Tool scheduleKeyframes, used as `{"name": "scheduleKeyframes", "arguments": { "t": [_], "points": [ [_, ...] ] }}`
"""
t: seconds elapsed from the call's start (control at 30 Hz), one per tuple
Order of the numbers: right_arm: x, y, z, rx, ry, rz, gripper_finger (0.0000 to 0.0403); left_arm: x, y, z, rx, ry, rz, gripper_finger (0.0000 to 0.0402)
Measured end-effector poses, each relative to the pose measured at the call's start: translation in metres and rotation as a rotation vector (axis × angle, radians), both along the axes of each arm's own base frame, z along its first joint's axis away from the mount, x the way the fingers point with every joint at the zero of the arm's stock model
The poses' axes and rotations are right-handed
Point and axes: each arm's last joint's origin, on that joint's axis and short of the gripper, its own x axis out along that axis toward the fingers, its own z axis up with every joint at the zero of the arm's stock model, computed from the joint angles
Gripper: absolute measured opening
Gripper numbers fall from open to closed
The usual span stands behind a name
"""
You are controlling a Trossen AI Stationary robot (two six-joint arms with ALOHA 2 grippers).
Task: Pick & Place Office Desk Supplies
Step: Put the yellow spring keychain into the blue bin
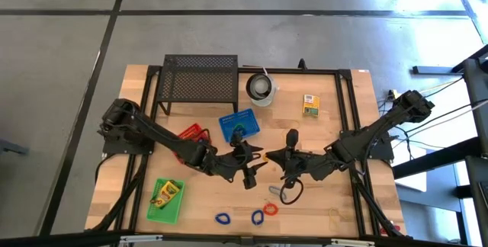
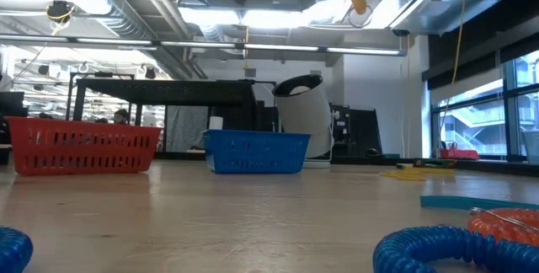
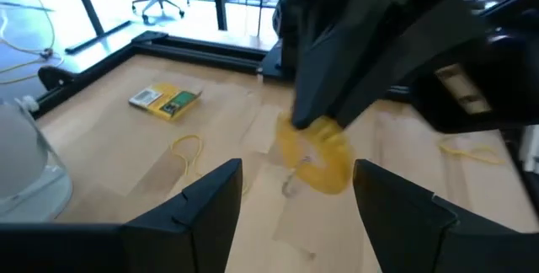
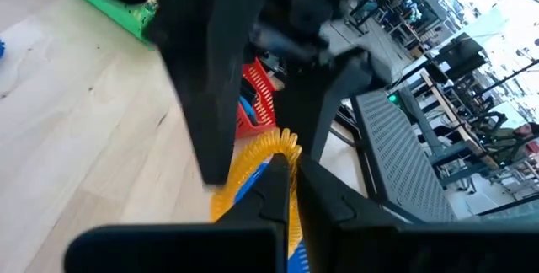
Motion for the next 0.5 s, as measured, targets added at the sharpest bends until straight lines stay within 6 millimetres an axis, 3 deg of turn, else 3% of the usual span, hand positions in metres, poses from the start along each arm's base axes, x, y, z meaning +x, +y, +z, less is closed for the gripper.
{"name": "scheduleKeyframes", "arguments": {
  "t": [0.23,0.5],
  "points": [
    [0.0,0.0,0.0001,-0.009,0.001,0.003,0.0011,0.0081,0.0062,-0.0089,0.005,-0.007,0.037,0.0199],
    [0.0001,-0.0001,0.0,-0.009,0.002,0.003,0.0011,0.0074,0.0043,-0.0089,0.04,0.005,0.02,0.0091]
  ]
}}
